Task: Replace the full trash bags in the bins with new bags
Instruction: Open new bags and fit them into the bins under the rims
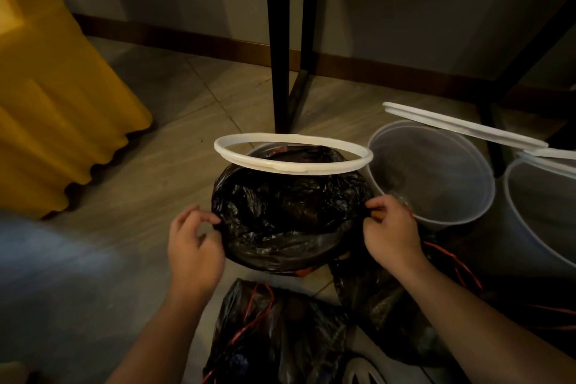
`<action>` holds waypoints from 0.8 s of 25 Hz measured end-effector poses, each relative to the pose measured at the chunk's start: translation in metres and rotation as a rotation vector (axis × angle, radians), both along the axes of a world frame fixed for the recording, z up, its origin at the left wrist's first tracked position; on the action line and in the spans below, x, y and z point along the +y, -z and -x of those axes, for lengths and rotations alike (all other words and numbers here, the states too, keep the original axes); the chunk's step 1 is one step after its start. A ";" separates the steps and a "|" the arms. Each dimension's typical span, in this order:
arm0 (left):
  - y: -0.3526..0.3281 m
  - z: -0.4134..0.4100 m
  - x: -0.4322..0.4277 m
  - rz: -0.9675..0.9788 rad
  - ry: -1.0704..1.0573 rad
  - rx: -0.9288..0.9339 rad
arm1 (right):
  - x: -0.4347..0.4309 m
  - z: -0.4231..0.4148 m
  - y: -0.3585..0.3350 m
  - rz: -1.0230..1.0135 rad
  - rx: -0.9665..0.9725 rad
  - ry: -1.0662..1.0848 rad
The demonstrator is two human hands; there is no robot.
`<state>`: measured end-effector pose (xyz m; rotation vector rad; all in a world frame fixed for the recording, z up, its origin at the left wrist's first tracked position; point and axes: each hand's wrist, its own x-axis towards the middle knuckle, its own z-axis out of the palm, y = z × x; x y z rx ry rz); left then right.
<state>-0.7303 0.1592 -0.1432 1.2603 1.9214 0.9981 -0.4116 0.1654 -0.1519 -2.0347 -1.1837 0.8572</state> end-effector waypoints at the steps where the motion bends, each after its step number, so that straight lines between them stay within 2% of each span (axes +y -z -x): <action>1: -0.008 0.001 0.009 -0.017 0.006 0.000 | 0.000 0.001 -0.006 -0.051 0.007 0.015; 2: -0.015 0.001 0.018 -0.052 0.032 0.060 | 0.000 0.004 -0.011 -0.121 -0.028 0.001; 5: -0.032 -0.008 0.036 -0.200 0.194 0.441 | 0.010 0.018 -0.020 -0.335 -0.300 -0.172; 6: -0.037 -0.013 0.043 -0.214 0.257 0.484 | 0.019 0.022 -0.023 -0.340 -0.334 -0.246; 9: -0.044 -0.025 0.066 -0.217 0.402 0.544 | 0.049 0.030 -0.027 -0.256 -0.340 -0.397; 15: -0.033 -0.036 0.106 -0.141 0.515 0.551 | 0.088 0.030 -0.032 -0.178 -0.281 -0.491; 18: -0.019 -0.038 0.116 -0.067 0.565 0.487 | 0.104 0.033 -0.035 -0.124 -0.360 -0.535; 20: -0.012 -0.039 0.121 0.024 0.602 0.509 | 0.114 0.034 -0.037 -0.065 -0.425 -0.529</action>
